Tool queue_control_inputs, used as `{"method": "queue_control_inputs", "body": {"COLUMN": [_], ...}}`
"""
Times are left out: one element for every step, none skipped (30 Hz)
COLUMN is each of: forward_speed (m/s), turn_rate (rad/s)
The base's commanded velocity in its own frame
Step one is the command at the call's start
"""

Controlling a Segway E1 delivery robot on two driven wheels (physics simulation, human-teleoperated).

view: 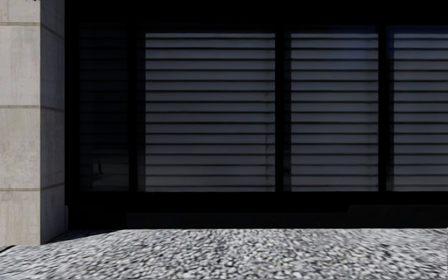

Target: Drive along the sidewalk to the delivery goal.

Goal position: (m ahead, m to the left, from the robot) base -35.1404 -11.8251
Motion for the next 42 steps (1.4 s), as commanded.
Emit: {"method": "queue_control_inputs", "body": {"forward_speed": [1.25, 1.25, 1.25, 1.25, 1.25, 1.25, 1.25, 1.25, 1.25, 1.25, 1.25, 1.25, 1.25, 1.25, 1.25, 1.25, 1.25, 1.25, 1.25, 1.25, 1.25, 1.25, 1.25, 1.25, 1.25, 1.25, 1.25, 1.24, 1.24, 1.24, 1.24, 1.24, 1.24, 1.24, 1.24, 1.24, 1.24, 1.24, 1.24, 1.24, 1.24, 1.24], "turn_rate": [1.0, 1.0, 1.01, 1.01, 1.01, 1.01, 1.01, 1.01, 1.01, 1.01, 1.01, 1.01, 1.01, 1.01, 1.01, 1.01, 1.01, 1.01, 1.01, 1.01, 1.01, 1.01, 1.02, 1.03, 1.03, 1.03, 1.03, 1.03, 1.06, 1.08, 1.08, 1.08, 1.09, 1.09, 1.09, 1.09, 1.09, 1.09, 1.09, 1.09, 1.09, 1.09]}}
